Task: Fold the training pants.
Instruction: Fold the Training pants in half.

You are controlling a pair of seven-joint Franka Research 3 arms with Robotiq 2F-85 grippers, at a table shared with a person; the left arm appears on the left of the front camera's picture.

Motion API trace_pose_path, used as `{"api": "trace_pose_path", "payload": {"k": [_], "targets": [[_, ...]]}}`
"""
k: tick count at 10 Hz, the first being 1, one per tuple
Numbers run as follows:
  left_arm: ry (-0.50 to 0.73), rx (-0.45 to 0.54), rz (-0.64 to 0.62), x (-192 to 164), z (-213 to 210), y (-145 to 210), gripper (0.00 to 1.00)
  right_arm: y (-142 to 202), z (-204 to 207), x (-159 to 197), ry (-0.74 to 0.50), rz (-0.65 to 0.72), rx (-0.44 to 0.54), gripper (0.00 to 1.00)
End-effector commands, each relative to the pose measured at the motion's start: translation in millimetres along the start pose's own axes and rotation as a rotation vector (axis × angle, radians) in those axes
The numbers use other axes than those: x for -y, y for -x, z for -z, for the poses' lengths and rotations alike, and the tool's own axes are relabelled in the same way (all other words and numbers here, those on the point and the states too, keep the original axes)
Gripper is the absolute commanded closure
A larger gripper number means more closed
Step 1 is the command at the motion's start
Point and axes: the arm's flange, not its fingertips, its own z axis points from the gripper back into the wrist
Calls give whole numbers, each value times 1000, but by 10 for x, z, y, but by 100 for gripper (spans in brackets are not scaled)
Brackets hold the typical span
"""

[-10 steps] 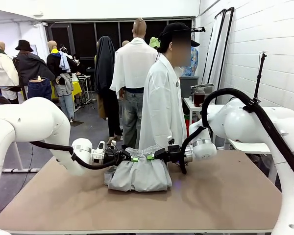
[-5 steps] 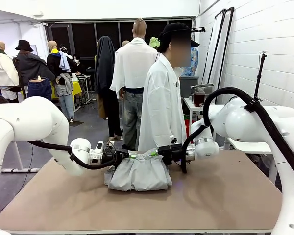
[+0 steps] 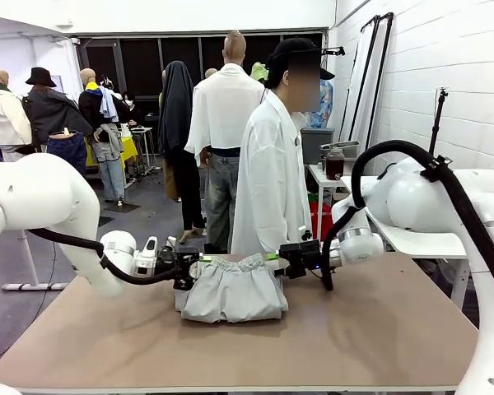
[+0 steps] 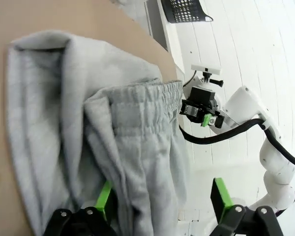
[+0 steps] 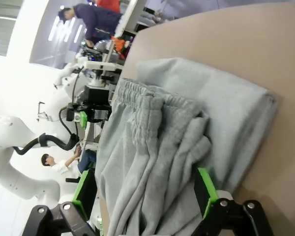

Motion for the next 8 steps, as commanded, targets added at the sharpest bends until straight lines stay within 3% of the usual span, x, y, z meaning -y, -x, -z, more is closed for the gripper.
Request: {"api": "trace_pose_path", "payload": {"k": [1,6,7,8], "targets": [[-69,72,-9,168,-393,213,0,81,-276,-240,81,10,-3,0],[-93,216,123,662,-979,539,0,169,-601,-597,105,-64,35,0],[-95,223,143,739,-994,563,0,35,-589,-501,85,-45,36,0],[-88,170,75,604,-975,418,0,35,-589,-501,85,-45,36,0]]}}
